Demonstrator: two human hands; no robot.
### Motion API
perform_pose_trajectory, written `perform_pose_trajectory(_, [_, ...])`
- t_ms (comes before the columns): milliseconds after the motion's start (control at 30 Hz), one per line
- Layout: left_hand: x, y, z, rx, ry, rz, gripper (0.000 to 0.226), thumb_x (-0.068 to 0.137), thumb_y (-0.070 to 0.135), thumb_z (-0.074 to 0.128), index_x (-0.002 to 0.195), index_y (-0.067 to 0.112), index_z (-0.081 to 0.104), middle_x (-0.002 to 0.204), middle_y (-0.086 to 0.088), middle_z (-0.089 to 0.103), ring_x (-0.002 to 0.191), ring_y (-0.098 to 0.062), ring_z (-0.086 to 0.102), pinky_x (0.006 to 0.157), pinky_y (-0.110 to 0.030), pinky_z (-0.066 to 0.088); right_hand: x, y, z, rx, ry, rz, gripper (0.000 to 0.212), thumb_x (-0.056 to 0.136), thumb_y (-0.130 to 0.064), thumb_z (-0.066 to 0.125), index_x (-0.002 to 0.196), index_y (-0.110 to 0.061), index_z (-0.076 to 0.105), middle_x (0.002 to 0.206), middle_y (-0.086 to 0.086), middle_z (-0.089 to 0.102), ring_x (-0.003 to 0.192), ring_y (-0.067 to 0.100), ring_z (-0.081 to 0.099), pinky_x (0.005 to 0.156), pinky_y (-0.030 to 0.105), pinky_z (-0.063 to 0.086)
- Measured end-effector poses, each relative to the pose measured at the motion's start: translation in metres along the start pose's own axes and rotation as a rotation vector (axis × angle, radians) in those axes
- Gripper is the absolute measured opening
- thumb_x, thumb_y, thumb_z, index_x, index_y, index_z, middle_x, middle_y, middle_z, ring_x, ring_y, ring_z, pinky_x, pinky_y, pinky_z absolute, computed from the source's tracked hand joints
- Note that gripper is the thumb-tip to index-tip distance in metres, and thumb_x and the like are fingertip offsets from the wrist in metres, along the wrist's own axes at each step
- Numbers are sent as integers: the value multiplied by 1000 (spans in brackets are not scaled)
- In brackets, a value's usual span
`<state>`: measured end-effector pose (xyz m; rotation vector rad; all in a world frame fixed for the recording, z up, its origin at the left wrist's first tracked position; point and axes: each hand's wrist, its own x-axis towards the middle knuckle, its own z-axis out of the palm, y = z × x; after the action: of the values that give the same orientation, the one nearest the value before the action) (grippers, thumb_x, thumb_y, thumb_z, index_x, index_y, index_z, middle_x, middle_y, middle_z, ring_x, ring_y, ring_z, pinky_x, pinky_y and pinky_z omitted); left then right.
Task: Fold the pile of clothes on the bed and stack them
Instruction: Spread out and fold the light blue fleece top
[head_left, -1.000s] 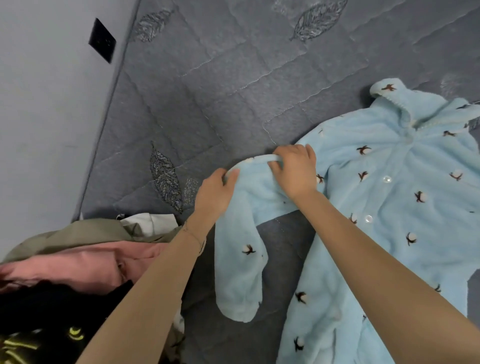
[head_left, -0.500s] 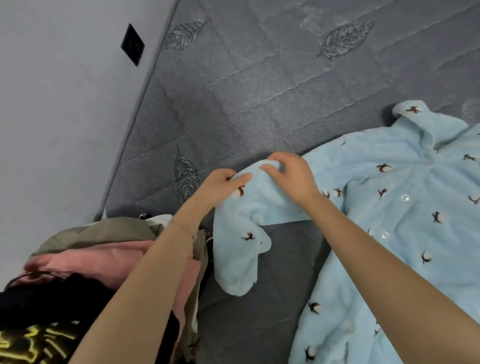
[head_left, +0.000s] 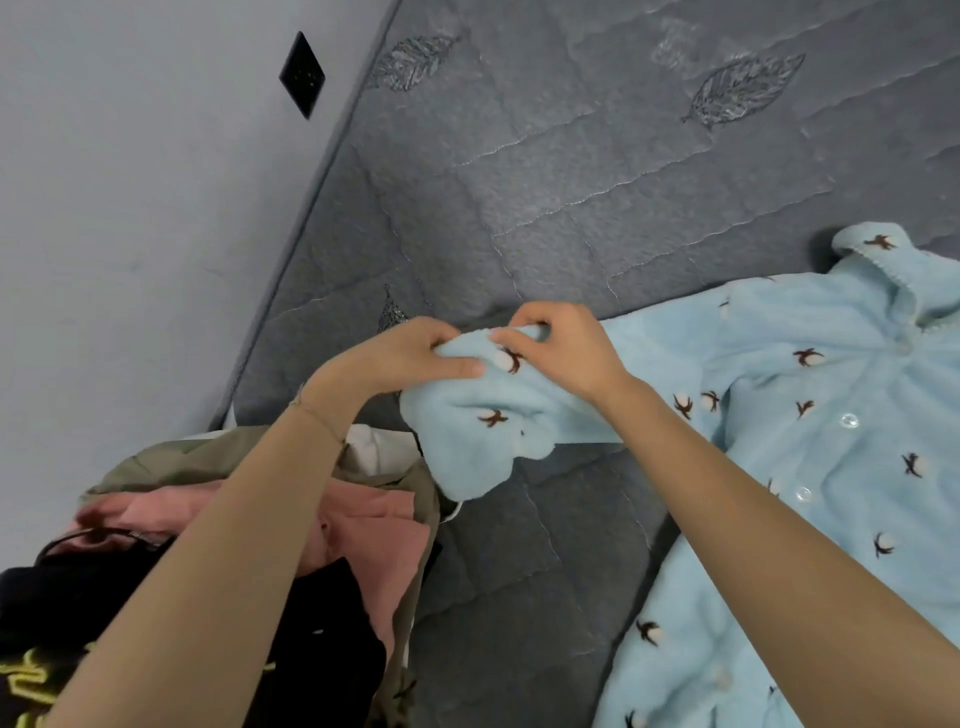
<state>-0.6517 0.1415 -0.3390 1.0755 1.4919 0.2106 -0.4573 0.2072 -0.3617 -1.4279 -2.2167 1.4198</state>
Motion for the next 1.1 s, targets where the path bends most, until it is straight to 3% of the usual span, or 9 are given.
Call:
perform_pose_trajectory(133, [-4,-21,-15,15,-68,-99,27,82,39,74,90,14,73,89,3,74,77,-2,66,73,-19,52,7,-2,0,159,212,38,27,90,-35,66,72,-16,60,68,-11,59,64,3,51,64,19,41])
perform_pose_trajectory(233, [-6,-39,-17,-4,-124,-111,17,90,17,68,106,15,64,112,-3,68,94,-6,65,85,-21,51,9,-3,2,203,309,107,29,92,-34,63,69,-19,53,64,-10,52,59,2,44,59,16,36])
perform_pose_trajectory(300, [-7,-48,-17,-39,-14,-86,24,96,14,59,120,13,55,122,-4,61,106,-15,59,95,-27,47,11,-6,6,106,280,79,27,93,-34,61,73,-18,55,66,-10,53,62,4,46,63,23,38])
perform_pose_trajectory(433, [-10,-49,-23,-78,323,32,13,99,21,52,91,31,52,87,10,55,77,-4,51,66,-19,41,16,-16,17,-147,139,-43,24,90,-42,63,100,-21,64,94,-12,63,89,8,53,91,35,35])
perform_pose_trajectory(533, [-10,-49,-37,53,509,73,5,96,28,56,95,30,61,90,16,60,82,-2,54,67,-14,38,21,-19,23,-235,84,-26,27,91,-43,62,109,-23,65,103,-9,66,99,13,57,96,34,31])
perform_pose_trajectory(633, [-11,-51,-47,346,539,-13,23,91,40,62,109,27,66,100,9,66,95,-16,60,75,-29,43,21,-17,28,-249,133,15,27,94,-39,59,110,-20,68,110,2,66,109,23,56,96,36,34])
perform_pose_trajectory(700, [-11,-53,-47,499,562,-38,39,90,41,64,125,26,60,119,1,63,113,-25,55,94,-40,42,16,-17,32,-263,163,19,30,93,-41,60,115,-23,67,114,1,63,113,24,51,97,36,31])
perform_pose_trajectory(800, [-9,-49,-29,594,602,26,56,93,43,58,144,28,43,143,-2,47,133,-27,39,115,-47,18,3,-14,37,-354,224,6,46,90,-49,60,130,-27,59,127,-3,57,122,22,44,107,38,25])
perform_pose_trajectory(1100, [8,-10,48,731,630,141,74,88,60,53,152,36,25,162,-3,16,149,-29,8,116,-55,-5,-47,13,15,-463,244,208,76,87,-63,53,151,-33,26,160,1,20,149,26,6,118,48,1])
